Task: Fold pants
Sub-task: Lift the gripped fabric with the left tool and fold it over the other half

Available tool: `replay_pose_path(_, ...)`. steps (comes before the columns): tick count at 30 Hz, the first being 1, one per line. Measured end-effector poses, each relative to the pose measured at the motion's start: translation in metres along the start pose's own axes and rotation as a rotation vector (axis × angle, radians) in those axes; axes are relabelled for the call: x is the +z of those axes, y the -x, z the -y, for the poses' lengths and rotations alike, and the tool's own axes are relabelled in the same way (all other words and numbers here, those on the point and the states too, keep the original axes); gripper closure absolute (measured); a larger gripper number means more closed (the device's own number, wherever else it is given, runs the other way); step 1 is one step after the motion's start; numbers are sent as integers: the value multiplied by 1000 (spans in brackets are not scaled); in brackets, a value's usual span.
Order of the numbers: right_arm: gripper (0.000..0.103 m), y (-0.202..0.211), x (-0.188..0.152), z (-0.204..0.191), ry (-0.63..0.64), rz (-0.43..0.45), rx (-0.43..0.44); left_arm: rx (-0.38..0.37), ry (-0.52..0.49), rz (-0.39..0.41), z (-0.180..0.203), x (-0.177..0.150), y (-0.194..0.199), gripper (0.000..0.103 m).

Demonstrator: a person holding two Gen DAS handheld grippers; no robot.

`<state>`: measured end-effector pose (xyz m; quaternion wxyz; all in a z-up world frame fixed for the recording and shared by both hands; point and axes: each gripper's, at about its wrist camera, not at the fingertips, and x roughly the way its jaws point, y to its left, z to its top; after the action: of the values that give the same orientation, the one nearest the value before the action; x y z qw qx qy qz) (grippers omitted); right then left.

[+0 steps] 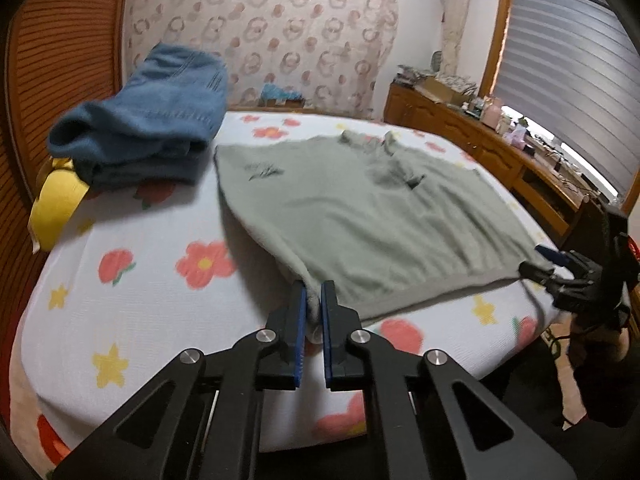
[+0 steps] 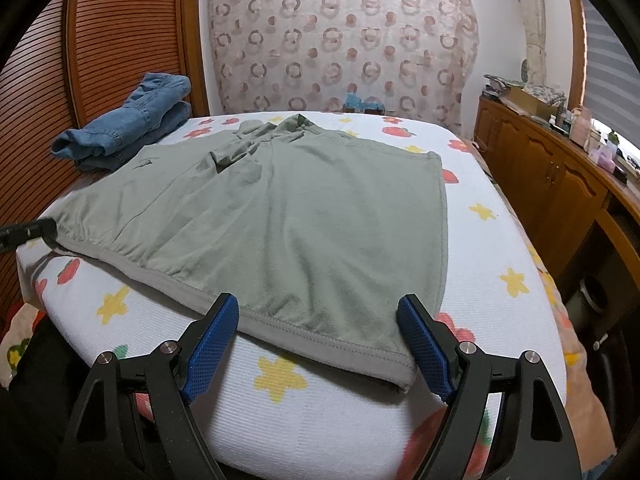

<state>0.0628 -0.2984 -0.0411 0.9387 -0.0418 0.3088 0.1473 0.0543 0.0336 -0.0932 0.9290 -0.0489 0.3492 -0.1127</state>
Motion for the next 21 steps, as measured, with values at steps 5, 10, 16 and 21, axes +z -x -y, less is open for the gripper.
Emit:
replay_pose_path(5, 28, 1, 1, 3, -3, 0, 11, -39, -24, 17, 14, 18, 0, 96)
replay_pose_path(10, 53, 6, 1, 10, -7, -2, 8, -79, -60, 27, 34, 36, -6, 96)
replay_pose_path(16, 56, 13, -2, 18, -31, 8, 6, -137, -101, 26, 62, 50, -11, 97)
replay_pose_path(21, 61, 16, -5, 18, -33, 17, 5, -167, -169, 30, 89, 64, -17, 97)
